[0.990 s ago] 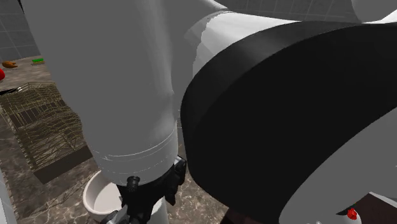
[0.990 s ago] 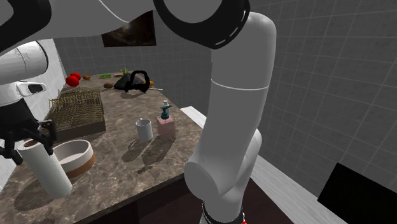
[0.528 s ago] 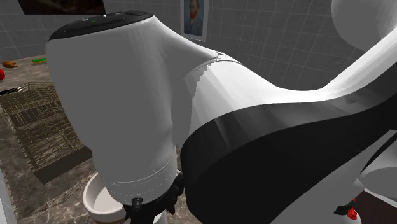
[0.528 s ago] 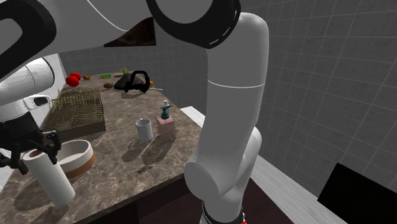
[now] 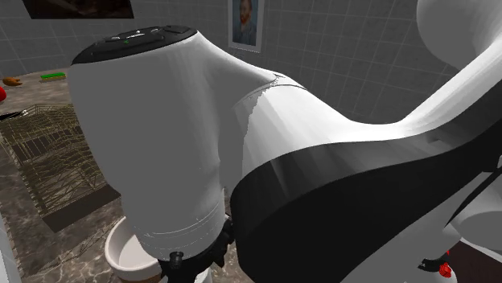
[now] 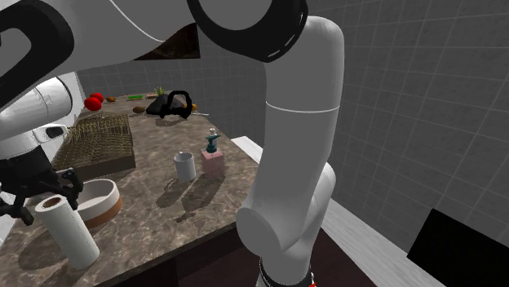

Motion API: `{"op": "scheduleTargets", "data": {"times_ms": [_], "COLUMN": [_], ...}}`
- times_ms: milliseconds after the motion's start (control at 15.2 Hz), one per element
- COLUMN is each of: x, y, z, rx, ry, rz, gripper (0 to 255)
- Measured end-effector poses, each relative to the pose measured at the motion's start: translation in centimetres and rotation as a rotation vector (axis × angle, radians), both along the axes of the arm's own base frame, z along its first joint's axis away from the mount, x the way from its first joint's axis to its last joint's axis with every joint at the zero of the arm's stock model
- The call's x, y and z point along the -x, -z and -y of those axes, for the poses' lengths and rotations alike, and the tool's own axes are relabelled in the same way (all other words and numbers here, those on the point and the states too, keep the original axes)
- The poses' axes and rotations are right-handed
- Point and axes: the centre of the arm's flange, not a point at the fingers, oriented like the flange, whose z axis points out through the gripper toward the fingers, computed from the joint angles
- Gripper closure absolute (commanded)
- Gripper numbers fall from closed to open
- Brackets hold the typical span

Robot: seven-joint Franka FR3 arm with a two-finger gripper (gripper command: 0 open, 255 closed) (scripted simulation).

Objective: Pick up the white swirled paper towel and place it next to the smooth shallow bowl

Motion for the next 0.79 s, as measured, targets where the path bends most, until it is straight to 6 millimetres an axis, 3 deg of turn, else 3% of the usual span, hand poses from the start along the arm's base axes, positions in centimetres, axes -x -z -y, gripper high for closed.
{"op": "scheduleTargets", "data": {"times_ms": [330,594,792], "x": [0.0,-0.3,-0.1], "y": [0.0,-3.7,-4.9], "z": [0.0,-0.1,-0.2], "rx": [0.000,-0.001,0.000], "ry": [0.000,0.000,0.000], "rz": [0.000,0.001,0.000], "gripper": [0,0,0]}}
